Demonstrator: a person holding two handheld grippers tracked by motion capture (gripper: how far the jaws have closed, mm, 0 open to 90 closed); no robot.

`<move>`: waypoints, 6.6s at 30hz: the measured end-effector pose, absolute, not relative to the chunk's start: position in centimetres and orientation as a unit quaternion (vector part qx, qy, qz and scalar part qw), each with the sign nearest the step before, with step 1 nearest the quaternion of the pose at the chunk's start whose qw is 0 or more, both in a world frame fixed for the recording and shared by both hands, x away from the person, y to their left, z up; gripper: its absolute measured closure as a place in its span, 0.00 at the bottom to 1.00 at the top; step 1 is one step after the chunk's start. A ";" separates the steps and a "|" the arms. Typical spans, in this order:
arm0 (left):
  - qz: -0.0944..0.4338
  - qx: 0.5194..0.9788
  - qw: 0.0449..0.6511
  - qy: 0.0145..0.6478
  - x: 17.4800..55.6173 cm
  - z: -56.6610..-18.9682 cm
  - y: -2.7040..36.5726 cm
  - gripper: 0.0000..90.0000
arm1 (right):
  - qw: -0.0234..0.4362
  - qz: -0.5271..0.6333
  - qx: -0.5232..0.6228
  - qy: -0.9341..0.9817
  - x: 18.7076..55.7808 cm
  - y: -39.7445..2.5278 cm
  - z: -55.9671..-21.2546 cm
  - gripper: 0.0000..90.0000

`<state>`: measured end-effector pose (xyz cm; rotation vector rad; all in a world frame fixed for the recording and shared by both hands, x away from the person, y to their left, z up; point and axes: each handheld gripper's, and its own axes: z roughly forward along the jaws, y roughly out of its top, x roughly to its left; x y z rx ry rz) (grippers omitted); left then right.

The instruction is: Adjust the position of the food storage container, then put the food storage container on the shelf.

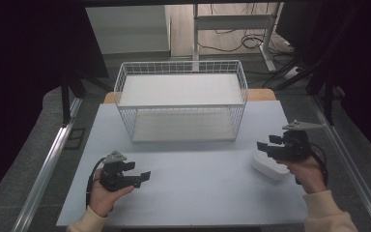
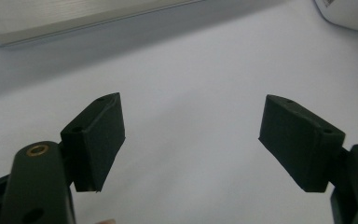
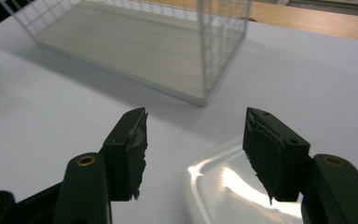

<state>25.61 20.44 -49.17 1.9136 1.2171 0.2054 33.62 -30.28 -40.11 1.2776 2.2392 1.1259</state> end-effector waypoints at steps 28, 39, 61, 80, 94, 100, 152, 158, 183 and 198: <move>0.074 0.765 0.417 0.485 25.6 -49.4 20.3 0.24 | 0.156 0.258 0.556 0.775 40.1 -38.9 -43.0 0.99; 0.073 0.766 0.417 0.484 25.7 -49.5 20.2 0.24 | 0.138 0.210 0.548 0.798 39.7 -39.1 -44.8 0.99; 0.075 0.766 0.416 0.484 25.6 -49.5 20.1 0.24 | 0.086 0.209 0.512 0.829 35.4 -34.9 -44.7 1.00; 0.074 0.768 0.414 0.484 25.5 -49.4 20.0 0.24 | 0.037 0.248 0.486 0.837 31.8 -32.4 -46.1 1.00; 0.074 0.768 0.415 0.483 25.5 -49.4 20.1 0.24 | -0.001 0.273 0.436 0.858 31.2 -27.4 -46.8 1.00; 0.074 0.768 0.415 0.483 25.5 -49.4 20.1 0.24 | -0.011 0.282 0.424 0.861 31.3 -25.7 -47.1 1.00; 0.077 0.760 0.418 0.491 25.5 -49.4 20.7 0.24 | 0.007 0.344 0.355 0.870 32.8 -16.3 -48.0 0.99; 0.081 0.757 0.422 0.492 25.5 -49.2 21.0 0.24 | 0.028 0.380 0.380 0.843 31.3 -19.1 -47.2 0.99; 0.091 0.746 0.432 0.499 25.6 -48.6 21.5 0.24 | 0.066 0.451 0.413 0.788 29.3 -21.6 -47.1 0.26; 0.050 0.736 0.444 0.508 26.4 -47.5 20.3 0.25 | 0.053 0.475 0.419 0.772 29.1 -20.9 -46.2 0.30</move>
